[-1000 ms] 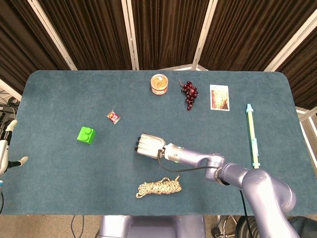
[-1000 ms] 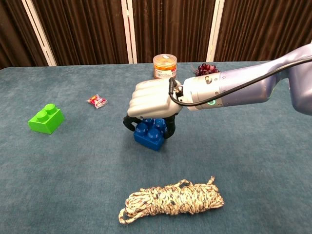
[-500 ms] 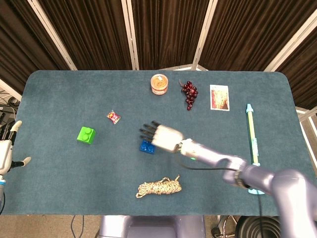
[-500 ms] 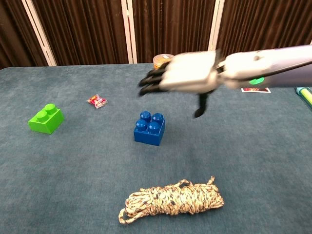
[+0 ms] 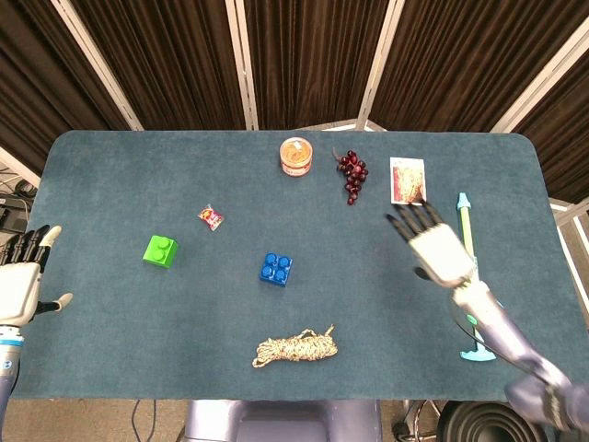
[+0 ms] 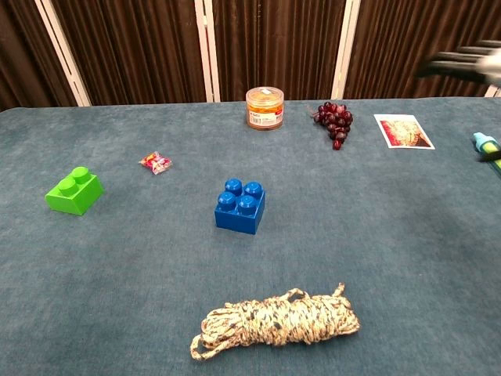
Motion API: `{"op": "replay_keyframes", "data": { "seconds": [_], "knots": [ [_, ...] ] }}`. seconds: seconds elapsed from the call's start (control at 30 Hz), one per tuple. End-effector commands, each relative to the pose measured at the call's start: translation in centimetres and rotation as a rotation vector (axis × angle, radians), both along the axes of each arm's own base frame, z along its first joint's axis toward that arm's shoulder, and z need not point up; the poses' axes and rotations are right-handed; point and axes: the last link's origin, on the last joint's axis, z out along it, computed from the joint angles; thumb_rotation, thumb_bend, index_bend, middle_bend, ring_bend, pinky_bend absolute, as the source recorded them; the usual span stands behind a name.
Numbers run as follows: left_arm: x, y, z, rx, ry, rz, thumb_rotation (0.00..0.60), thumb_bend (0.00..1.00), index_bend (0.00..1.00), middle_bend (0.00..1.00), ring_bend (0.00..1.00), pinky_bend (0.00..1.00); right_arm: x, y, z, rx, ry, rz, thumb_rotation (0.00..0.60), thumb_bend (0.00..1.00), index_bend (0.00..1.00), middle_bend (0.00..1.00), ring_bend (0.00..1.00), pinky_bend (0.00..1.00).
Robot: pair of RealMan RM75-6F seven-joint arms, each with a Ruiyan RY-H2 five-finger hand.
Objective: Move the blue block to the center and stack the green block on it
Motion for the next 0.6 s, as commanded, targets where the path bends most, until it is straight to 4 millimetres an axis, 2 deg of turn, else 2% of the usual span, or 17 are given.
{"op": "replay_keyframes", "data": {
  "seconds": [0.03,0.13,0.3,0.5,0.6],
  "knots": [
    [0.5,0.4,-0.4,-0.027,-0.019,-0.015,0.6,0.0,0.0,0.0,0.0,0.0,-3.0,4.1,1.7,-0.044,-0.075,-0.153,0.6,0.0,0.0,0.0,0.0,0.0],
    [1.8,2.2,-1.2,-0.091,-0.036,-0.062,0.6,0.0,0.0,0.0,0.0,0.0,-4.6,7.7,2.3,-0.085,-0.154,-0.252,0.6,0.0,0.0,0.0,0.0,0.0],
    [3.4,5.8,-3.1,-0.186,0.022,-0.116,0.6,0.0,0.0,0.0,0.0,0.0,-5.9,10.8,3.1,-0.136,-0.225,-0.333,0.6,0.0,0.0,0.0,0.0,0.0],
    [4.1,9.9,-5.6,-0.257,0.149,-0.146,0.6,0.0,0.0,0.01,0.0,0.0,-7.2,11.8,3.8,-0.183,-0.205,-0.343,0.6,0.0,0.0,0.0,0.0,0.0],
    [3.5,11.5,-7.5,-0.273,0.235,-0.175,0.6,0.0,0.0,0.01,0.0,0.0,-7.6,11.8,4.3,-0.206,-0.214,-0.356,0.6,0.0,0.0,0.0,0.0,0.0]
  ]
}}
